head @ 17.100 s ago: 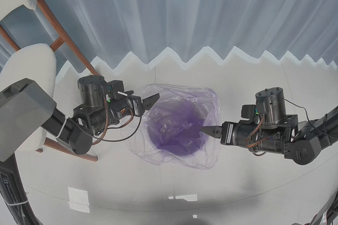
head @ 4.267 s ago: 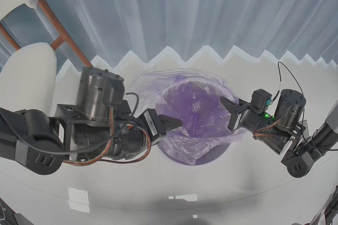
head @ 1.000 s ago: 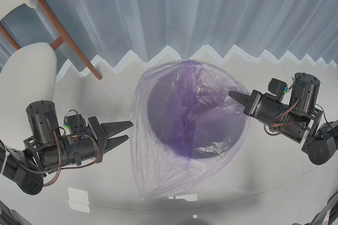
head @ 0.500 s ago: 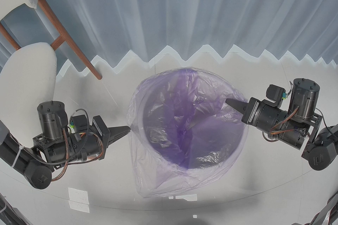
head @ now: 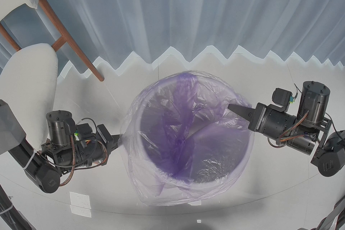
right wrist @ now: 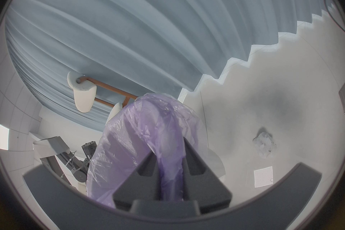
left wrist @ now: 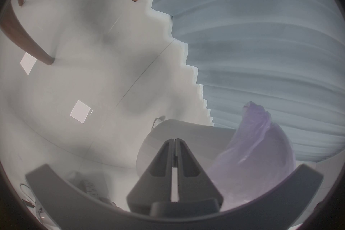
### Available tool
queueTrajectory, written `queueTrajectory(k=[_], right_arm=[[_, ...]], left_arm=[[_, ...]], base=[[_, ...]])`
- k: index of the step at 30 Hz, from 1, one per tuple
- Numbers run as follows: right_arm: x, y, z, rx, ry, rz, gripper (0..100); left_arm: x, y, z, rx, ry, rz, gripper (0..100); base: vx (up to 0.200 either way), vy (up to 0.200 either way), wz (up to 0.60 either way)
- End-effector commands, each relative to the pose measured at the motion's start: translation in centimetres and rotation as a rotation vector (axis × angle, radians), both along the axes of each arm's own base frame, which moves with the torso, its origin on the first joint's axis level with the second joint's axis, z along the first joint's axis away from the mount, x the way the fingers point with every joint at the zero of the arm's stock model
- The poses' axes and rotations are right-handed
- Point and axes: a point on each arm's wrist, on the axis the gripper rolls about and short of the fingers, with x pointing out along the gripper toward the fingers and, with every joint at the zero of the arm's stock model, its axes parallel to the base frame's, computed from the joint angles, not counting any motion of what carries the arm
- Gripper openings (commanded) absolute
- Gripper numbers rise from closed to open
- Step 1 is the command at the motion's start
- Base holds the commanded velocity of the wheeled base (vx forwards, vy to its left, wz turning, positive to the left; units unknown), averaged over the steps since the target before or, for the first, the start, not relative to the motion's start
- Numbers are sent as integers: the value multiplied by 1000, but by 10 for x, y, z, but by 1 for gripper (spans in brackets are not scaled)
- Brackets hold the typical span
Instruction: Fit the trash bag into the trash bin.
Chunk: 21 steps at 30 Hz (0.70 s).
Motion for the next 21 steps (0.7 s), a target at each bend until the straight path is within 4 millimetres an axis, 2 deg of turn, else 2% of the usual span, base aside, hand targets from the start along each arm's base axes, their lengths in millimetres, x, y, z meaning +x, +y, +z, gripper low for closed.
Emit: queueTrajectory(k=[1, 3, 4, 9, 13, 14, 17, 20, 21], right_arm=[[1, 0, 3, 6, -11, 2, 0], [1, 0, 2, 5, -9, 0, 0], [2, -1, 2, 4, -7, -1, 0], [17, -8, 3, 4, -19, -51, 0], [32, -16, 4, 7, -30, -94, 0], [37, -18, 3, 7, -30, -106, 0], [49, -19, -3, -9, -25, -124, 0], [57, -19, -8, -33, -26, -129, 0], [63, -17, -15, -58, -34, -124, 0]], left_arm=[[-11, -12, -16, 29, 15, -17, 0], [-14, -14, -18, 45, -14, 5, 0], [-15, -13, -19, 49, -23, 17, 100], [-28, -4, -16, 49, -63, 71, 100], [-49, 7, -2, 18, -108, 98, 100], [-64, 10, 5, 8, -123, 87, 100], [-85, 15, 17, -13, -168, 73, 100], [-93, 19, 26, -30, -207, 81, 100], [-100, 23, 35, -47, -249, 91, 100]], base=[[0, 0, 0], [0, 0, 0], [0, 0, 0], [0, 0, 0], [0, 0, 0], [0, 0, 0], [0, 0, 0], [0, 0, 0], [0, 0, 0]])
